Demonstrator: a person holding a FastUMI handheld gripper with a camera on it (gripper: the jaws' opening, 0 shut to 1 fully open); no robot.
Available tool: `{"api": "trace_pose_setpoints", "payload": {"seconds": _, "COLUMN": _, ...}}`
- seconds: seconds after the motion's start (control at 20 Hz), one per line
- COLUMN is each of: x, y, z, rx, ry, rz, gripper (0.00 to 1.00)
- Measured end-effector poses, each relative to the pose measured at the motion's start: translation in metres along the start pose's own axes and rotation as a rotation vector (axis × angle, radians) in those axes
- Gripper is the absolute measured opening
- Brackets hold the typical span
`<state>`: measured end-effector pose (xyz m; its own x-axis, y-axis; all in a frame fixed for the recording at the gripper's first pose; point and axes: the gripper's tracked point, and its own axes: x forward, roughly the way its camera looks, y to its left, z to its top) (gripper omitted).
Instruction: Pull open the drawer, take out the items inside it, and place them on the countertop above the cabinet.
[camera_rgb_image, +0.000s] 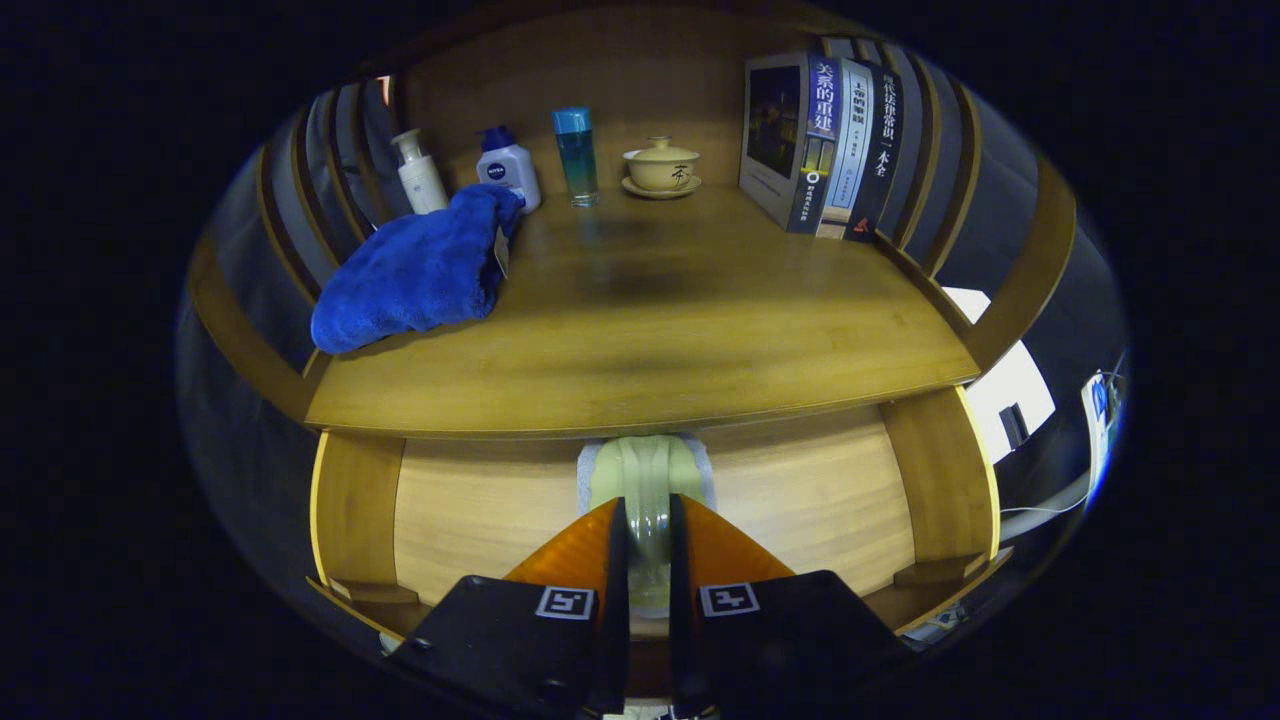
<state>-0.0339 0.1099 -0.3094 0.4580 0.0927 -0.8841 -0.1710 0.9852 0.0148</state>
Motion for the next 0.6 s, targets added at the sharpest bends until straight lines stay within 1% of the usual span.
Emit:
{"api": "trace_pose_setpoints", "payload": {"seconds": 0.2, "x": -0.021, "y": -0.004, "z": 0.004, "rx": -0.006, "ry": -0.023, "rz": -0.002, "gripper": 0.25}}
{"api": "trace_pose_setpoints", "payload": {"seconds": 0.6, "x": -0.053, "y": -0.005, "z": 0.027, "rx": -0.038, "ry": -0.069, "rz": -0.011, "gripper": 0.25}}
